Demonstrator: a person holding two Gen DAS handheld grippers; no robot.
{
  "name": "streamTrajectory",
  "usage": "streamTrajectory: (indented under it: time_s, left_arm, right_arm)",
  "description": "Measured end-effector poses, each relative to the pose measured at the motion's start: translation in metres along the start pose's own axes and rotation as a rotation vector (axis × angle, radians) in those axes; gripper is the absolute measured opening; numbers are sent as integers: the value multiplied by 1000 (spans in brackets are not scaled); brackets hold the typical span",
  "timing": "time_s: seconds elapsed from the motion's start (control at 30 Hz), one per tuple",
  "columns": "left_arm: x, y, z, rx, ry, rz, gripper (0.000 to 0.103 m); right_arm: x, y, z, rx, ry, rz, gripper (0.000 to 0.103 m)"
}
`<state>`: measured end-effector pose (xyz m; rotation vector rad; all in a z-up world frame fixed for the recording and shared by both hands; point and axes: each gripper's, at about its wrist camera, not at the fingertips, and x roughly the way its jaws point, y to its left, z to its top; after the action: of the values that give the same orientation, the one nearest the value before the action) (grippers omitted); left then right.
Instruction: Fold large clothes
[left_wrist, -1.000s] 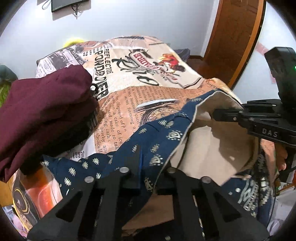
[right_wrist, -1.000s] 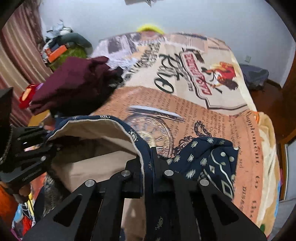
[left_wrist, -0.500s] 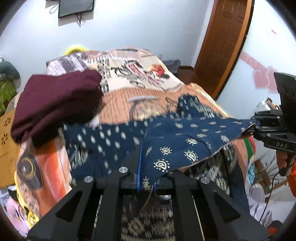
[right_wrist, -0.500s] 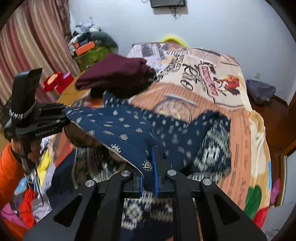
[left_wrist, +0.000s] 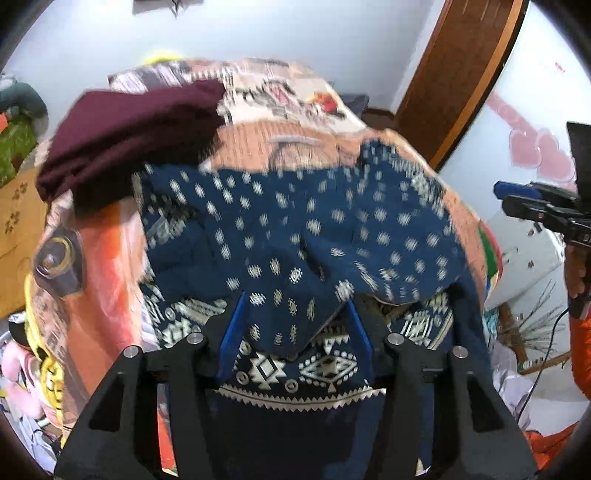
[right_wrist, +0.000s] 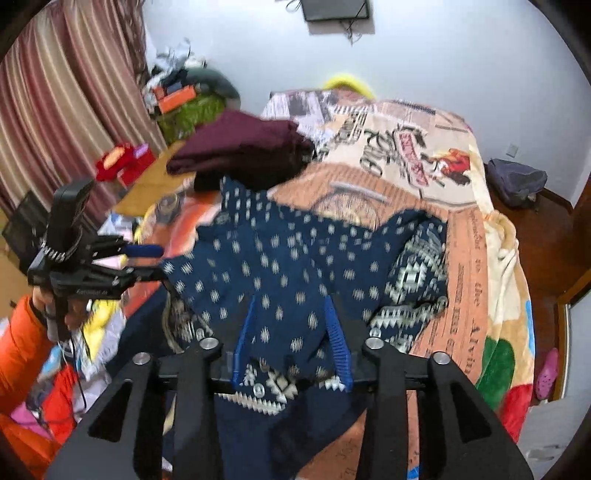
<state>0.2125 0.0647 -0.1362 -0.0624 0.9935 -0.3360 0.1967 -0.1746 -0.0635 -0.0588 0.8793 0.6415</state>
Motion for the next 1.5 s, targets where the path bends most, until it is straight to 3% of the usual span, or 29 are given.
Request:
streamTrajectory:
  time_s: [0.13,0.27,0.33,0.57,0.73,0.9,1.03,1.1,1.33,1.43,1.5]
  left_arm:
    - [-19,5,23,-27,-91,32,64]
    - [-10,15,37,-89,-117,55,69]
    - [9,17,35,-105,-88,86,69]
    - [99,16,-17,-62,149,140,69]
    - [99,34,-30,-157,157,75,70]
    - [65,56,-19,-176,82,90,71]
    - [42,99,-9,-263,5,127,78]
    - [37,121,-8,-327,-19,136,81]
    - [73,178,-18,-551,16,-74,81]
    - [97,185,-22,-583,36,-89,81]
    - [112,186,-19,-559,53,-41,81]
  right_arm:
    - [11,1,12,28,-26,-17,40]
    - [48,-4,15,71,21,-44,40]
    - [66,-8,8,83,65,-56,40]
    - [121,-20,-40,126,240,-60,40]
    - [103,-25,-41,123,225,-32,40]
    - [68,-42,-21,168,121,-39,41]
    - [37,-63,-12,233,14,-71,60]
    - [26,-76,-12,278,-23,-77,60]
    - [45,-117,-23,468,8,-50,60]
    - [64,-131,-32,530,71,-10,60]
    - [76,-136,-36,557,95,5,60]
